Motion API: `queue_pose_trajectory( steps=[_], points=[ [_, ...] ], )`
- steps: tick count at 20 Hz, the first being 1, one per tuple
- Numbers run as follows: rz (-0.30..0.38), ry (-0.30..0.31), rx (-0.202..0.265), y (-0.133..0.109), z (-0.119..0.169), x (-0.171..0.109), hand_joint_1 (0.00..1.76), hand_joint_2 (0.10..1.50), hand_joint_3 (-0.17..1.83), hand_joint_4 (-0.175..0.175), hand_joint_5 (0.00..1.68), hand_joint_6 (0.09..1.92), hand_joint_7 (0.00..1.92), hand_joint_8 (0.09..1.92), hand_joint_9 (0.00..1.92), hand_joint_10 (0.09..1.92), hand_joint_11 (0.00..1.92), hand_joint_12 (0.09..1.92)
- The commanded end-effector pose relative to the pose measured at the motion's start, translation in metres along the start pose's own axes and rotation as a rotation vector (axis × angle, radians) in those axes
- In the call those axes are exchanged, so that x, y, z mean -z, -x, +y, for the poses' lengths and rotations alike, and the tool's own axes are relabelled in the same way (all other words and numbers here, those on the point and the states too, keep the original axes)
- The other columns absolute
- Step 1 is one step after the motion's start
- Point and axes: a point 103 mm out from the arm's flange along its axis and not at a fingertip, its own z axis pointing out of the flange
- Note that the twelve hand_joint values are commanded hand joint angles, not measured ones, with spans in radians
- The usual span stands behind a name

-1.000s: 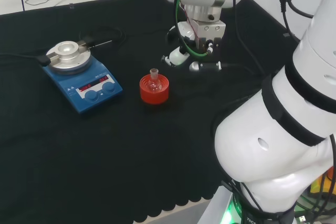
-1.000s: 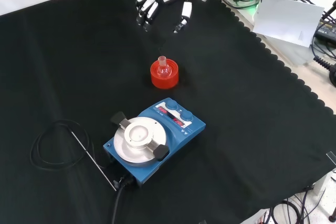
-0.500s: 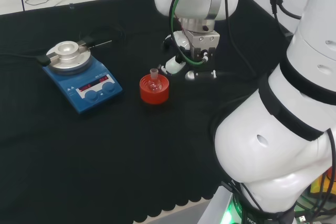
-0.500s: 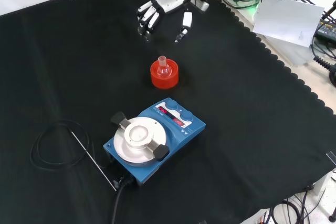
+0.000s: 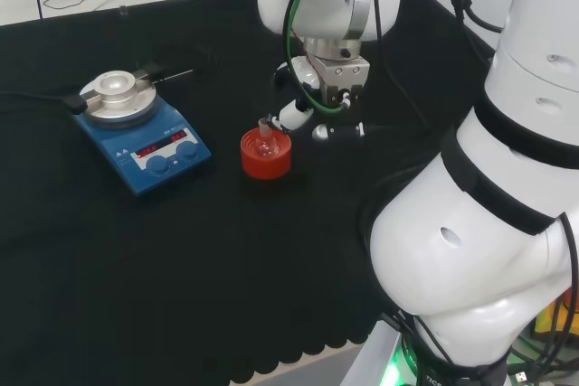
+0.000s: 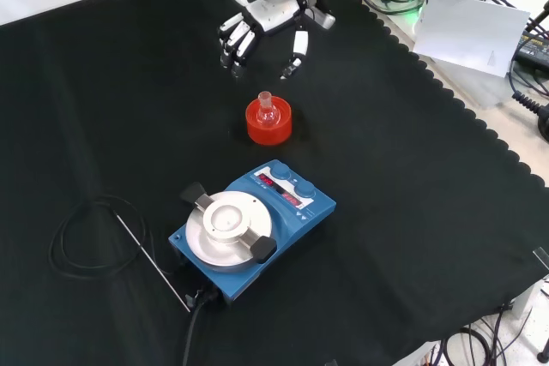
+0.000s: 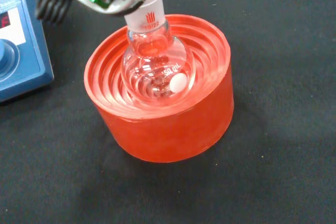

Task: Pick up the round-bottom flask.

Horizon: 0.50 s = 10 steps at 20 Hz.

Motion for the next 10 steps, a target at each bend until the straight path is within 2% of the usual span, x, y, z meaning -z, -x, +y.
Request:
queue_pose_trajectory(
  steps=[1, 10],
  points=[
    [0.011, 0.005, 0.014, -0.001, 0.008, -0.008, 0.94, 0.58, 0.66, -0.008, 0.61, 0.4, 0.26, 0.64, 0.48, 0.65, 0.07, 1.41],
    [0.015, -0.012, 0.031, -0.003, 0.017, -0.025, 0.94, 0.58, 0.67, -0.01, 0.61, 0.51, 0.28, 0.64, 0.5, 0.64, 0.08, 1.4]
  ],
)
